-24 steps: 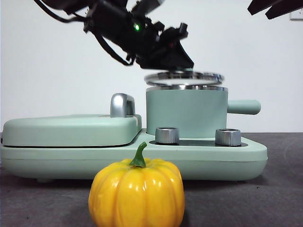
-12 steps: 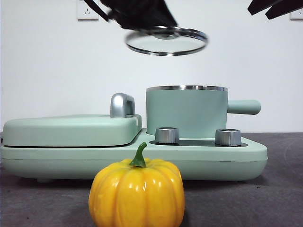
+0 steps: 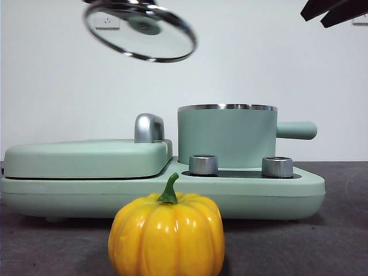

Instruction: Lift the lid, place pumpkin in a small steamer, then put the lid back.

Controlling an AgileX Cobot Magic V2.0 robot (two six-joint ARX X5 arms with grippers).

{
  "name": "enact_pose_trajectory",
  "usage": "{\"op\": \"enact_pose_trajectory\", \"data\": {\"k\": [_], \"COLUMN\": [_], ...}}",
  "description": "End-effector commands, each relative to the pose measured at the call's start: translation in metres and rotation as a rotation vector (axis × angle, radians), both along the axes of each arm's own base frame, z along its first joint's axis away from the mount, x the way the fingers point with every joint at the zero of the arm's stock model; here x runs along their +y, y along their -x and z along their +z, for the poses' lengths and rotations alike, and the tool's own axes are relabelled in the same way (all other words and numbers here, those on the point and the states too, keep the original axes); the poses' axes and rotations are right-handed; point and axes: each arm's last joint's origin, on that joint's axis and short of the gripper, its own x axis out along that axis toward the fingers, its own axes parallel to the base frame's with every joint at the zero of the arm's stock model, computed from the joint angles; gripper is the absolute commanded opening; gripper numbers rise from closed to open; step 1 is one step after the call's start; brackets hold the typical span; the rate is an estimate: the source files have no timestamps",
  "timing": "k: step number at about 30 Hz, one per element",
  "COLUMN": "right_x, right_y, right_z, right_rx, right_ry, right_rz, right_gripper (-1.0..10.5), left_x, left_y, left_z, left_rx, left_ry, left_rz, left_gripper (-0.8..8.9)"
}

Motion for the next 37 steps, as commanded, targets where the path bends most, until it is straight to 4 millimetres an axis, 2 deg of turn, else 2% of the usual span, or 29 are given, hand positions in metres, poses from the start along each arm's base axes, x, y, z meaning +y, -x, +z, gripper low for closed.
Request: {"op": "enact_pose_trajectory", "data": {"k": [1,5,11,17,26,30,37], "right_x": [0.006,0.017,0.042,0.074,0.117,0.131,0.146], "right_y": [-0.001,-0.002,-0.002,0.004,0.01,0.006,-0.005], "right_z": [0.002,-0.004,-0.015,-0.033,-0.071,-0.084,-0.099], "right_rx": [0.006,0.048,0.1,0.173,0.234,0.238,0.217], "right_ry": [0.011,0.02,0.073,0.149,0.35,0.374,0.371], "right_rz": [0.056,0.137,0.271,0.426,0.576,0.591,0.578], "right_gripper": [3.3,3.3,3.3,3.3,3.4,4.4,4.8], "left_x": [0.007,0.02,0.039,0.051,0.056,0.056,0.056], "left_y": [0.007,0.02,0.041,0.058,0.061,0.061,0.061], "left_z": [0.014,0.011,-0.009,-0.008,-0.005,-0.005,-0.004], "left_rx": [-0.016,-0.022,0.006,-0.018,-0.036,-0.037,-0.037], "left_ry": [0.026,0.023,0.029,0.029,0.04,0.04,0.04], "left_rz": [0.022,0.07,0.13,0.169,0.185,0.185,0.185], "left_gripper": [0.1,0.1,0.1,0.1,0.1,0.1,0.1]}}
